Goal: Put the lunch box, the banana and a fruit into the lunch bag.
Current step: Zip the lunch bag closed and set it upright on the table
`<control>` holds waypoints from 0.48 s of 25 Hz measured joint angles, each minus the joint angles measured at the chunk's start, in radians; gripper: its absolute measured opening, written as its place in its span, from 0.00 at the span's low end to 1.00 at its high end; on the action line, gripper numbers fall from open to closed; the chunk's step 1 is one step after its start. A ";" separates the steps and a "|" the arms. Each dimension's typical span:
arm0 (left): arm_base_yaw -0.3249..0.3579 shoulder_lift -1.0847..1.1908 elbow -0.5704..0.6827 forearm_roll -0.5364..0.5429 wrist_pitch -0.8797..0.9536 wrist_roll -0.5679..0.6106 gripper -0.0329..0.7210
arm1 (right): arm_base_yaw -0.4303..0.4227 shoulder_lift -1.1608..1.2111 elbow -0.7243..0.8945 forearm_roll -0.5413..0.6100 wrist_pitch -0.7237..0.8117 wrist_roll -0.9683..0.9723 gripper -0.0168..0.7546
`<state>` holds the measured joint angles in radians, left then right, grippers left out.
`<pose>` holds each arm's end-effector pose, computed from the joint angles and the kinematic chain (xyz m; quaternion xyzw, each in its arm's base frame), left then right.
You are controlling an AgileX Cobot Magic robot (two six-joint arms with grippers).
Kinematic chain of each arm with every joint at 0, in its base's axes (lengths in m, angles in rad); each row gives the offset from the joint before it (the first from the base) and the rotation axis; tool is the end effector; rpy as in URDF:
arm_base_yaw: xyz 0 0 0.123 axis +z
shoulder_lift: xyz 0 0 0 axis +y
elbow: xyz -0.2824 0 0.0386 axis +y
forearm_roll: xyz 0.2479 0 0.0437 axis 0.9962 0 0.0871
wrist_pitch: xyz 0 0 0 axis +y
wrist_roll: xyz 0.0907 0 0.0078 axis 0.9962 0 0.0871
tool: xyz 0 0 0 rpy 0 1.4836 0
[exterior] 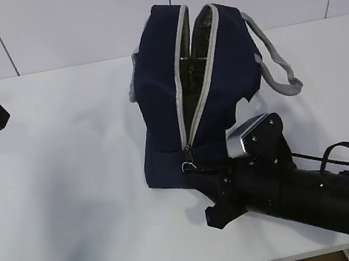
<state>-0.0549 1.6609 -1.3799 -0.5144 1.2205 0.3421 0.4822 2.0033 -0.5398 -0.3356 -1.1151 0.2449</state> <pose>0.3275 -0.0602 0.2949 0.1231 0.9587 -0.2317 0.1099 0.2594 0.1661 0.0969 -0.2412 0.7588 0.2829 0.5348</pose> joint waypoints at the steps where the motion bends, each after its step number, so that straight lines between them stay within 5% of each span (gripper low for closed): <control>1: 0.000 0.000 0.000 0.000 0.000 0.000 0.36 | 0.000 0.000 0.000 0.000 0.000 0.003 0.12; 3: 0.000 0.000 0.000 0.000 0.000 0.000 0.36 | 0.000 0.000 0.000 -0.008 0.000 0.003 0.05; 12: 0.000 0.000 0.000 -0.053 0.000 0.000 0.36 | 0.000 -0.003 0.041 -0.030 -0.014 0.102 0.05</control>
<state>-0.0549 1.6609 -1.3799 -0.5676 1.2205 0.3421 0.4822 2.0007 -0.4990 -0.3658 -1.1295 0.3467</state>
